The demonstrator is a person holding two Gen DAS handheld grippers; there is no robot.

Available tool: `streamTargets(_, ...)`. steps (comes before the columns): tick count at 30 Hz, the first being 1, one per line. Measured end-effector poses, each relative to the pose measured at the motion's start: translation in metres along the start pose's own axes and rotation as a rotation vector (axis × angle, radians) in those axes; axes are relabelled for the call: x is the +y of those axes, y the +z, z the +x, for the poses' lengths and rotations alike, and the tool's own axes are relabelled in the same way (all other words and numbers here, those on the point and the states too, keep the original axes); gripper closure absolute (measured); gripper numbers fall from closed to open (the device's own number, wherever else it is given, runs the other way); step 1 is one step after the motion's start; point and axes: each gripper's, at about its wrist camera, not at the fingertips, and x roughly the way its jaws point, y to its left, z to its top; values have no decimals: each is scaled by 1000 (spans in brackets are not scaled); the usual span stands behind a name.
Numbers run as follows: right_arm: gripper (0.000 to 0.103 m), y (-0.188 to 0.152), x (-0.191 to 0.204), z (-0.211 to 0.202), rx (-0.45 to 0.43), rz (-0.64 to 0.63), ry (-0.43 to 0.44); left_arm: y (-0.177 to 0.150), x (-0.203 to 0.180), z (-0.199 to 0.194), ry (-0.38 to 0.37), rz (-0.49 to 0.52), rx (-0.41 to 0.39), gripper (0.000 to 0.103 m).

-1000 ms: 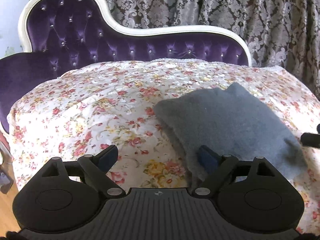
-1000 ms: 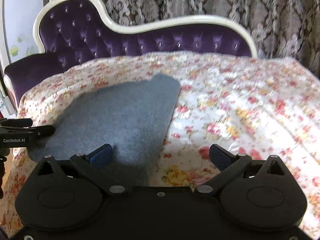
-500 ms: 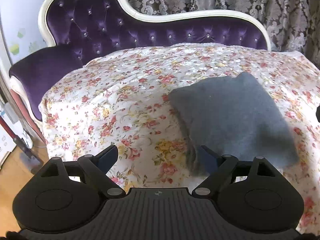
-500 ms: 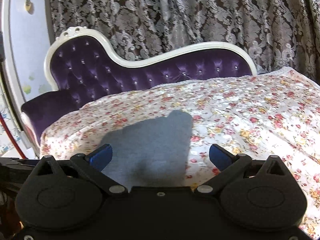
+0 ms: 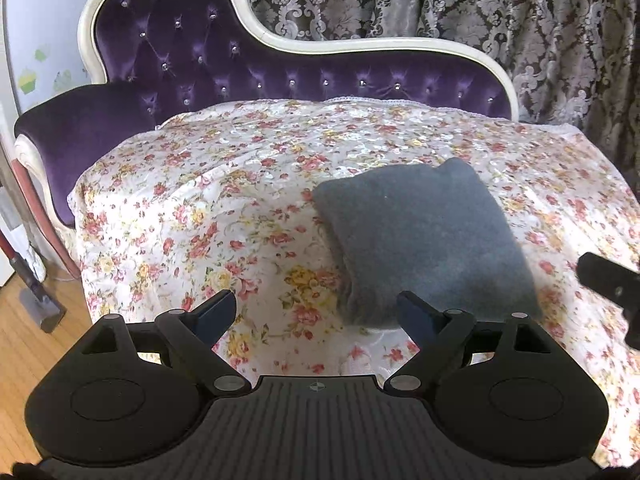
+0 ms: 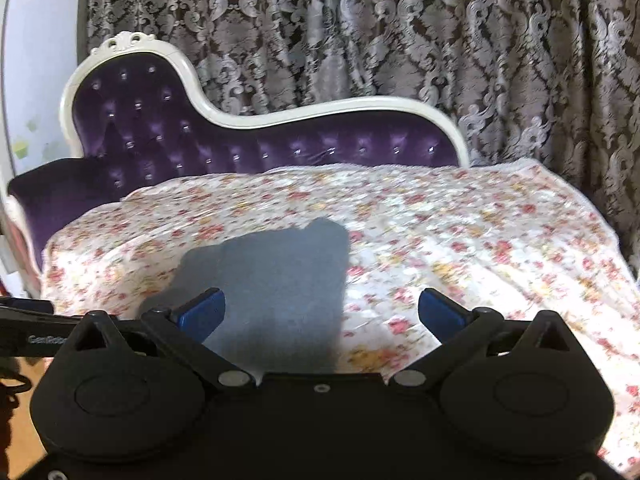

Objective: Fold small clothes

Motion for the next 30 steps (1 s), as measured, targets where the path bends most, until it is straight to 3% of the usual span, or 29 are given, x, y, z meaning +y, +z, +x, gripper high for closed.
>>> streamTargets(8, 1, -8, 4, -4, 75, 36, 86, -7, -3, -6, -4, 9, 10, 16)
streamTargets(30, 1, -14, 6, -3, 120, 28, 79, -15, -3, -2, 9, 14, 54, 16)
